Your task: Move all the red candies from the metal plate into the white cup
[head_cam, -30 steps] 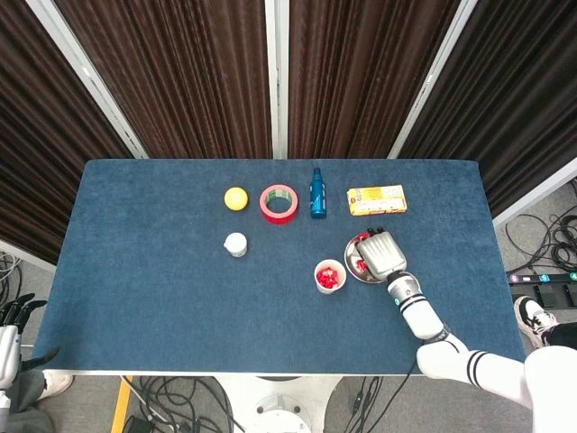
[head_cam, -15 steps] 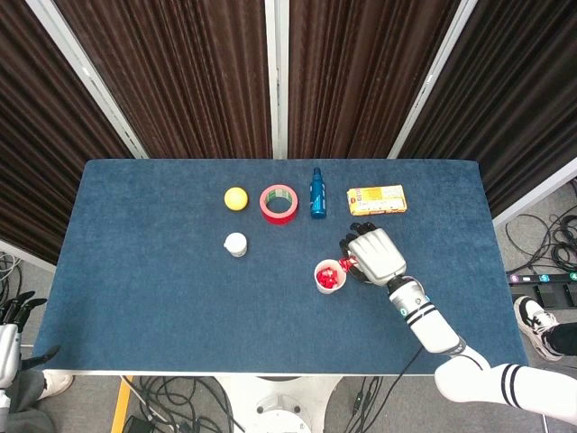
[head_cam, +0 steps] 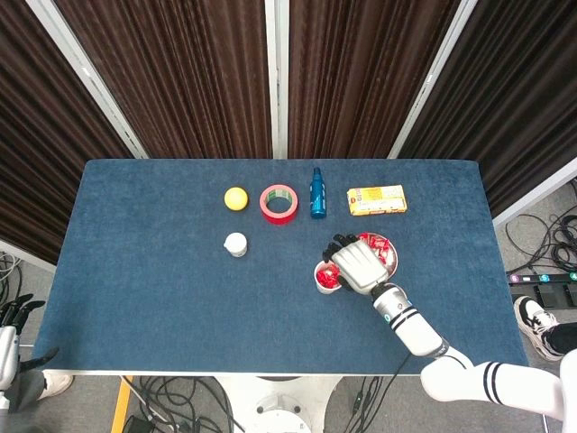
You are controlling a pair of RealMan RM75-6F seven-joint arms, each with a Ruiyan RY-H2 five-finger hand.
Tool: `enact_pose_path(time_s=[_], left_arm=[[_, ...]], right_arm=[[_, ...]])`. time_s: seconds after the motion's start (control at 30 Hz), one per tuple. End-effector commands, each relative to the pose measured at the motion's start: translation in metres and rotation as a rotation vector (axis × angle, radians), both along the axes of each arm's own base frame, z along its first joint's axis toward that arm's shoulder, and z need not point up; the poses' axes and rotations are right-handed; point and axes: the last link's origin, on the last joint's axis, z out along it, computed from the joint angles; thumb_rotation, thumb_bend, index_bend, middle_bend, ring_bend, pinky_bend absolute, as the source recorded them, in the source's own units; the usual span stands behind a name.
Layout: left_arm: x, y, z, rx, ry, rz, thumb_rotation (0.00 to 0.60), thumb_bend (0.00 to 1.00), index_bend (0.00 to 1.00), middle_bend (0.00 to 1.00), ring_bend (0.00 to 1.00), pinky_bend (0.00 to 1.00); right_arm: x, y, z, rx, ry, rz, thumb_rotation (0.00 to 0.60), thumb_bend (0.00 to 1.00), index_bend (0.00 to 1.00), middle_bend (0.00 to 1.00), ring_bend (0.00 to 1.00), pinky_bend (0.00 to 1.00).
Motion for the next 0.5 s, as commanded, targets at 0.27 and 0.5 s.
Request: enact_pose_path(time_s=[0.27,0.5], left_arm=[[-0.001,0.001,-0.001,0.001,-0.005,-0.006,0.600,0.09,0.30,0.25,0.17,0.28],[0.000,0.001,-0.002,-0.005,-0.010,-0.011,0.600,0.09,0.30,0.25,0.17,0.28]], right_arm=[[-0.013,-0.015,0.027,-0.099,-0.025,-0.074,0.600,0.05,0.27,0.30,0.17,0.27],[-0.057,-0.041,0.026,-0.132,0.087,-0.235,0.600,0.12,0.34,0.34,0.17,0.27]])
